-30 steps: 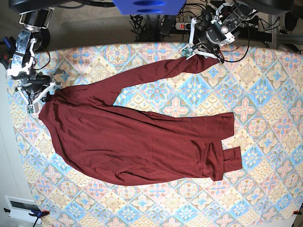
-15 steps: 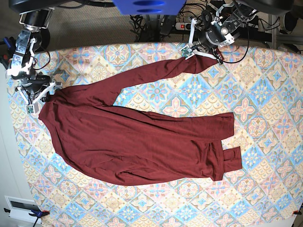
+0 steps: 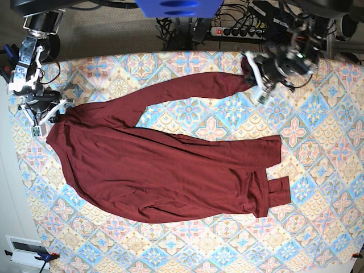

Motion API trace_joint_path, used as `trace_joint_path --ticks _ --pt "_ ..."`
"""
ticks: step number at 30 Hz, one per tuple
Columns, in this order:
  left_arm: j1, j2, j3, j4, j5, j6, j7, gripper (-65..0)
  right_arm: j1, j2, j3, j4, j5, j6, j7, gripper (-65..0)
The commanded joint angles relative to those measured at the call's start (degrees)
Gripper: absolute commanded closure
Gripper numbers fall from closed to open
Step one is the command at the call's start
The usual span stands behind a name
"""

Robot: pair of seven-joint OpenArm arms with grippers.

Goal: Layout the t-shirt on the table in an organized manner, then fold the t-shirt properly
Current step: 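Pull the sleeve straight with the left gripper and lay it flat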

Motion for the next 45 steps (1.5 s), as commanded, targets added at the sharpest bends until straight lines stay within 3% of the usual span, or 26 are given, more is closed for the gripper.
trace_joint_path --ticks 1,5,8,14,19,22,29,34,40,45 --pt "0.07 -0.79 -3.25 0.17 -3.76 -0.35 -0.67 0.0 0.66 1.33 0.58 1.06 0.3 -0.11 1.06 0.0" --pt "-0.19 -0.88 -12.83 -4.49 -14.75 -0.35 -0.67 0.0 0.66 1.33 0.41 1.06 0.47 -0.11 1.06 0.0" --pt "-1.86 -0.88 -16.7 -11.17 -18.27 -0.35 -0.58 0.0 0.66 1.33 0.32 1.15 0.47 -0.11 1.06 0.0" --pt "-12.32 -0.44 -15.29 -26.91 -19.32 -0.35 5.57 0.0 0.66 1.33 0.32 1.15 0.47 -0.11 1.06 0.0" --pt "-17.95 1.76 -15.29 -30.34 -19.32 -0.35 11.11 -1.6 0.66 1.33 0.32 1.15 0.47 -0.11 1.06 0.0" --pt "-20.24 1.93 -15.29 -30.34 -19.32 -0.35 12.34 -8.0 0.66 1.33 0.32 1.15 0.47 -0.11 1.06 0.0" --pt "-23.49 1.76 -15.99 -30.43 -19.32 -0.17 14.98 -32.0 0.66 1.33 0.32 2.38 0.47 -0.11 1.06 0.0" --pt "-22.52 1.93 -20.48 -30.08 -19.41 -0.26 15.59 -36.0 0.66 1.33 0.32 2.38 0.47 -0.11 1.06 0.0" --pt "-11.62 -0.35 -24.35 -23.22 -25.13 -0.35 17.53 -36.0 0.66 1.33 0.23 2.38 0.47 -0.11 1.06 0.0" --pt "-5.55 0.09 -24.26 -19.79 -25.65 -0.35 17.35 -36.0 0.66 1.33 0.23 2.38 0.47 -0.11 1.06 0.0"
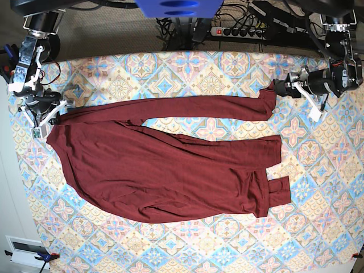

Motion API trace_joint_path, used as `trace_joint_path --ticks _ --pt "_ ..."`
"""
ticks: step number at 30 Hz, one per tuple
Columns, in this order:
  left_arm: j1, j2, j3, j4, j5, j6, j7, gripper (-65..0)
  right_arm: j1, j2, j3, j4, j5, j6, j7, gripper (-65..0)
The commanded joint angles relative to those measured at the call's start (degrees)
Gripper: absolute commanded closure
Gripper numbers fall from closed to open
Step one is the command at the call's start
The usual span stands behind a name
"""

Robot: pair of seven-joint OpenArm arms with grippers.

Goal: Layout the t-shirt on the table in an organized manner, then fold the t-shirt properly
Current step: 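Pull the sleeve straight with the left gripper and lay it flat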

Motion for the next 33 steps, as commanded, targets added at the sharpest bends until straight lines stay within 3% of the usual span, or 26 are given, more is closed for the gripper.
trace_joint_path --ticks 1,8,14,18,25,31,33 --pt "-0.07 -0.3 -0.45 0.6 0.05 -0.22 -0.51 -36.0 0.57 1.33 0.08 1.07 0.28 -0.11 1.21 0.0" --pt "-2.88 3.92 4.56 -3.79 7.44 -0.04 -6.04 -33.4 2.07 1.33 -3.61 1.07 0.28 -0.11 1.3 0.0" --pt "-7.36 5.06 7.81 -3.88 9.72 0.04 -7.71 -12.7 2.07 1.33 -3.7 1.07 0.28 -0.11 1.3 0.0" --pt "-8.51 5.06 0.69 -4.23 9.55 0.04 -7.71 -3.3 2.07 1.33 -3.35 1.07 0.28 -0.11 1.3 0.0" --pt "-12.55 4.8 -12.5 -14.78 9.37 0.04 -2.44 -2.9 2.07 1.33 -3.26 1.07 0.28 -0.11 1.3 0.0" --pt "-12.55 4.71 -15.22 -17.16 9.28 0.04 -0.24 -3.3 2.07 1.33 -3.53 1.07 0.28 -0.11 1.3 0.0" --pt "-12.46 3.83 -15.58 -17.16 9.28 0.04 0.9 -6.5 2.07 1.33 -3.35 1.07 0.19 -0.11 1.3 0.0"
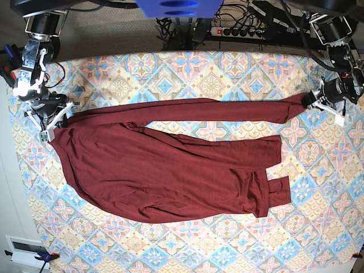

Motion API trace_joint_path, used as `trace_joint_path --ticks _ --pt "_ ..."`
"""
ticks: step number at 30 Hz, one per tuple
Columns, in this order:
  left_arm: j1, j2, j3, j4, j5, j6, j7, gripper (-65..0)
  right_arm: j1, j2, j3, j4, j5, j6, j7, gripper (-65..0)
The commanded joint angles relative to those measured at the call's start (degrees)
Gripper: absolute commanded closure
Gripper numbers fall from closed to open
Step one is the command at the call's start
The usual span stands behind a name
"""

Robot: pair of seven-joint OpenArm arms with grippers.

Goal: Layout the t-shirt on the table in an organized manner, then fold the t-shirt properly
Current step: 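Pull the sleeve straight with the left gripper and lay it flat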

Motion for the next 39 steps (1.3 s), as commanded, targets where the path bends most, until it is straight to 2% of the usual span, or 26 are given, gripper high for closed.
trace_joint_path --ticks 1,4,7,10,12,16,19,24,30,36,39 --pt "-0.07 -2.2 -0.56 0.77 -0.69 -0.22 -0.25 -9.2 0.67 1.2 0.63 0.98 0.23 -0.11 1.13 0.0" --pt "0.9 -3.87 -0.65 0.85 -3.5 -0.22 0.1 -23.5 0.67 1.2 0.63 0.98 0.23 -0.11 1.13 0.0" --pt "2.66 -5.28 -3.37 0.85 -10.44 -0.39 0.1 -38.5 0.67 1.2 0.63 0.98 0.23 -0.11 1.13 0.0" --pt "3.19 -5.46 -5.13 0.85 -14.93 -0.39 0.18 -44.5 0.67 1.2 0.63 0.98 0.23 -0.11 1.13 0.0" --pt "3.45 -5.46 -4.78 0.85 -14.58 -0.31 0.45 -44.3 0.67 1.2 0.63 0.98 0.23 -0.11 1.13 0.0" --pt "5.65 -5.46 1.73 1.73 -12.64 -0.39 0.01 -41.5 0.67 1.2 0.63 0.98 0.32 -0.11 1.13 0.0" --pt "6.88 -4.93 4.01 5.51 -9.92 -0.39 -0.61 -38.9 0.67 1.2 0.63 0.98 0.32 -0.11 1.48 0.0" --pt "6.53 -3.52 10.52 9.65 -2.97 -0.31 -6.41 -36.3 0.67 1.2 0.36 0.98 0.32 -0.11 1.13 0.0" --pt "3.54 -2.82 17.99 11.67 4.85 -0.04 -11.77 -36.1 0.67 1.2 0.28 0.98 0.23 -0.11 1.13 0.0" --pt "-0.51 0.26 19.22 10.79 14.61 -0.04 -14.41 -36.1 0.67 1.2 0.28 0.98 0.23 -0.11 1.13 0.0" --pt "-3.76 1.05 18.96 6.83 16.11 -0.04 -14.23 -36.1 0.58 1.2 0.28 0.98 0.23 -0.11 1.13 0.0"
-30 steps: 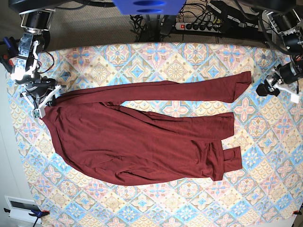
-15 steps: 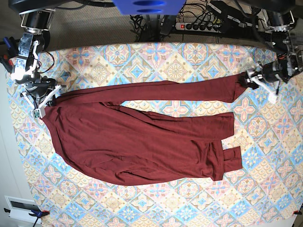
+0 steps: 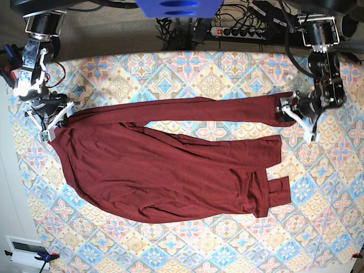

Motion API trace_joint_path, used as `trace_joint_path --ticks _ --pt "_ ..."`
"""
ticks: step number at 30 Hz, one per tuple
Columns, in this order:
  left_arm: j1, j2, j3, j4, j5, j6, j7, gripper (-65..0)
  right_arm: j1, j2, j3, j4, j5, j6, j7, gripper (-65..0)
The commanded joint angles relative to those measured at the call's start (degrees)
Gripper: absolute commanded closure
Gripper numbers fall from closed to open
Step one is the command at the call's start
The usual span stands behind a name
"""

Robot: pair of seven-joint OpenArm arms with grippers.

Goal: Layout the t-shirt on the table in an organized manner, then fold the t-shirt properly
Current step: 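Pull the sleeve straight with the left gripper and lay it flat, then release the sleeve and move the left gripper to the shirt side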

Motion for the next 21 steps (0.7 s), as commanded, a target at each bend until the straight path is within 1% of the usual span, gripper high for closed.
trace_joint_path --ticks 1,3,8,11,13,15,18,21 --pt "-1.21 -0.96 -0.45 -0.94 0.26 -0.04 -0.64 -36.1 0.65 1.22 0.34 1.0 0.25 -0.11 1.15 0.0" --pt "-2.53 -1.05 -1.07 -3.57 0.26 -0.04 -0.81 -36.1 0.65 1.22 0.43 1.0 0.25 -0.11 1.15 0.0" --pt "-1.91 -1.14 -6.69 -4.19 -0.71 -0.13 0.5 -36.1 0.65 1.22 0.69 1.0 0.25 -0.11 1.15 0.0" --pt "-0.94 -1.84 -6.78 -4.1 -4.49 -0.39 4.46 -36.1 0.65 1.22 0.69 1.0 0.34 -0.11 1.15 0.0" --pt "0.55 -3.51 -6.69 -4.1 -7.65 -0.39 5.95 -36.1 0.65 1.22 0.69 1.0 0.34 -0.11 1.15 0.0" --pt "2.13 -4.39 -6.61 -4.1 -10.55 -0.39 6.13 -36.1 0.65 1.22 0.6 1.0 0.34 -0.11 1.15 0.0" --pt "5.47 -7.03 -6.43 -4.1 -14.6 -0.48 6.04 -36.1 0.56 1.22 0.43 1.0 0.34 -0.11 1.15 0.0" --pt "7.58 -7.56 -6.34 -4.1 -15.83 -0.48 5.78 -36.1 0.73 1.22 0.52 1.0 0.34 -0.11 1.32 0.0"
